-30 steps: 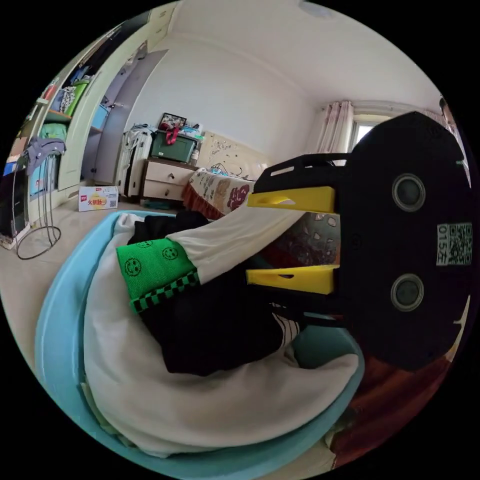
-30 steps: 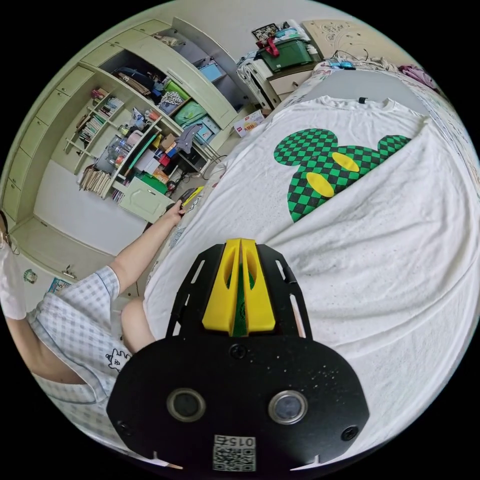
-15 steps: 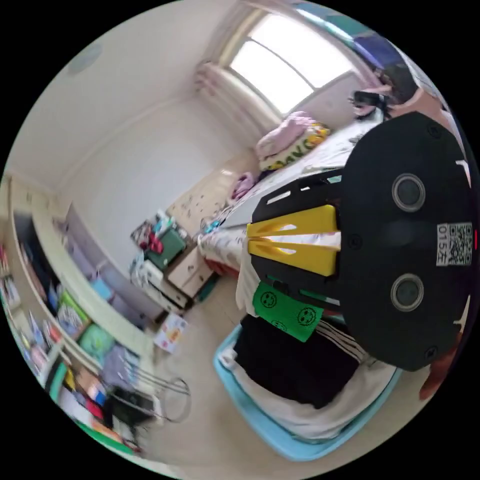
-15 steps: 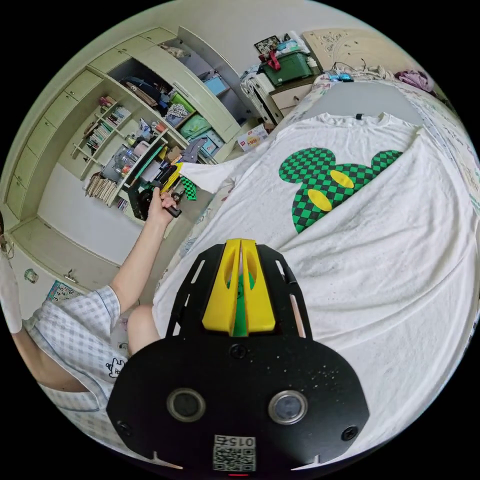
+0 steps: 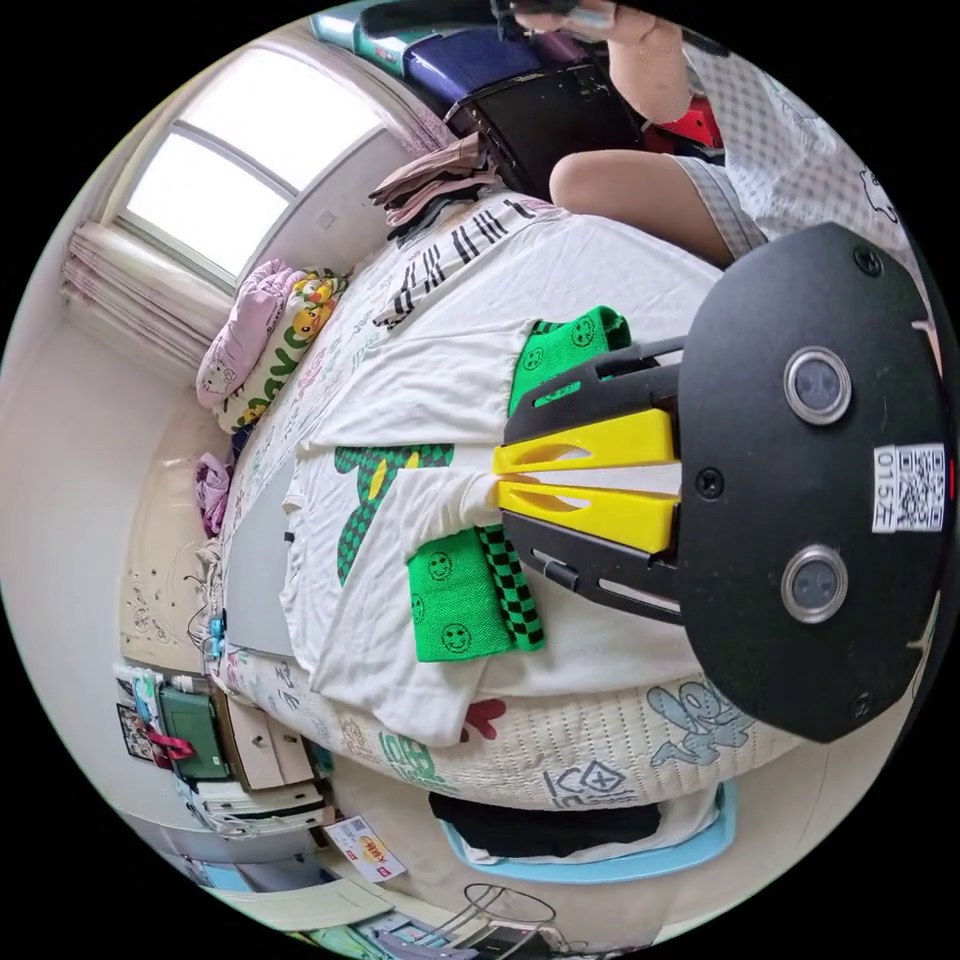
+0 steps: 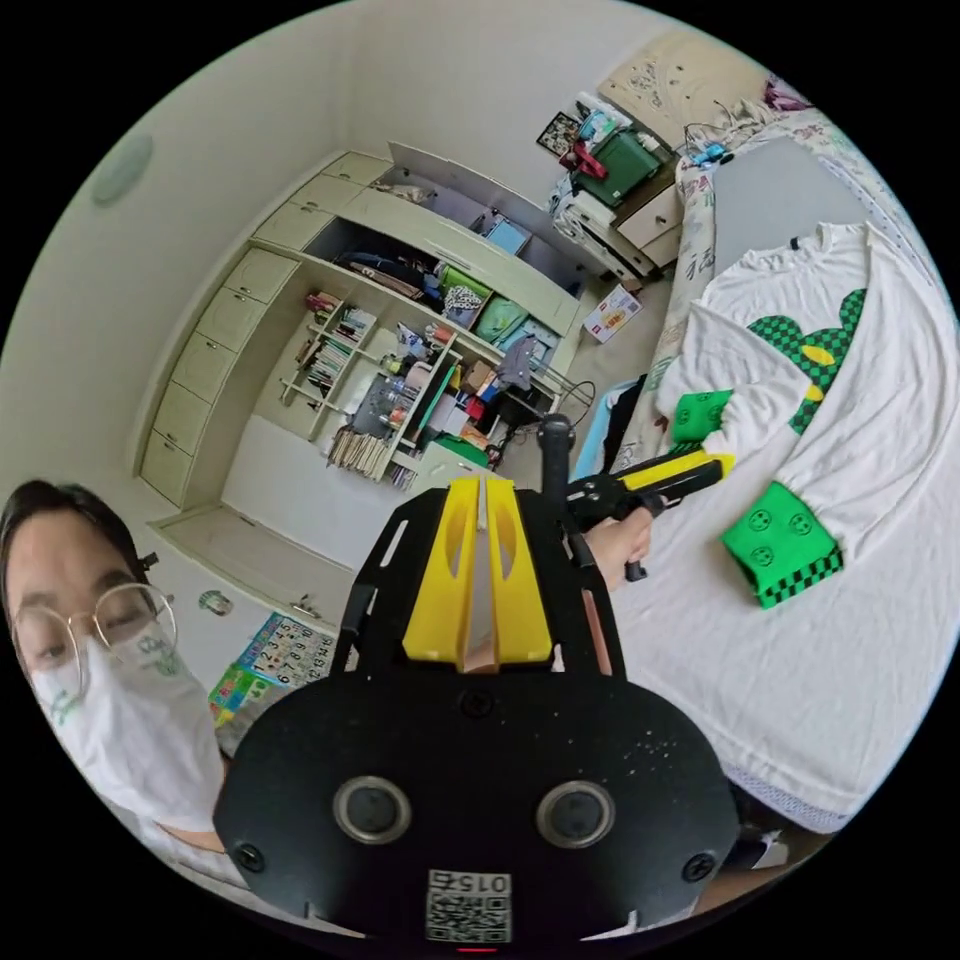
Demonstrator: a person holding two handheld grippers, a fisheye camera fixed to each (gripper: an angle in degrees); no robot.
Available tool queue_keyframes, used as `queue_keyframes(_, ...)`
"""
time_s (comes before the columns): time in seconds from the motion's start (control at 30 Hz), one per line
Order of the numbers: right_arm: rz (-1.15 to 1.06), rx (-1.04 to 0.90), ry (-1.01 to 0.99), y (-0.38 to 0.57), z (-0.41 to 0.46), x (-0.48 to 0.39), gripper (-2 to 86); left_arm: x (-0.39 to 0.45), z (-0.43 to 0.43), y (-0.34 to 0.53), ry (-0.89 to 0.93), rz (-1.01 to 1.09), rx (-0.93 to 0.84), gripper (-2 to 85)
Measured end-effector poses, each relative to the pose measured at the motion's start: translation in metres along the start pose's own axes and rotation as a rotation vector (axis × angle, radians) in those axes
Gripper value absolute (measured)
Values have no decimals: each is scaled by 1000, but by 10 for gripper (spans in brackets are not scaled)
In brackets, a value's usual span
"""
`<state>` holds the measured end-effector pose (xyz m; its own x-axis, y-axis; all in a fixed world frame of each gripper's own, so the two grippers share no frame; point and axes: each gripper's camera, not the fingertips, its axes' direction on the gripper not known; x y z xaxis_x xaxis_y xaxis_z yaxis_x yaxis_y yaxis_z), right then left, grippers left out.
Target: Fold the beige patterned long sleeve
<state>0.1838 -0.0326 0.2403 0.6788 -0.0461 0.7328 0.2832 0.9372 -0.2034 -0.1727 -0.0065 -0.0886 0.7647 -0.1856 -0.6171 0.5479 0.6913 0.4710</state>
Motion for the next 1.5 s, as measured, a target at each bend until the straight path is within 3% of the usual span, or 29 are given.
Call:
queue_keyframes(0.13,27,-53,150,8,13,-53,-6,7,22,5,43,-34,19,-5)
queue_keyframes(0.4,15,-97,-15,36,16,-55,-10,17,52,9,69,-39,38,-6)
queue_keyframes(0.7,-58,-44,73,64,34,-46,-9,13,78,15,79,-52,42,-6)
queue_keyframes(1.07,-195,-19,38,118,76,-58,-5,-10,90,22,117,-94,69,-3)
queue_keyframes(1.23,-355,26,177,136,97,-30,-9,-26,94,26,167,-116,35,7)
queue_keyframes(1.33,-535,30,457,119,105,42,-8,-30,101,30,236,-96,-34,32)
queue_keyframes(1.5,-680,-105,586,88,124,140,-2,-37,97,31,233,-74,-39,48)
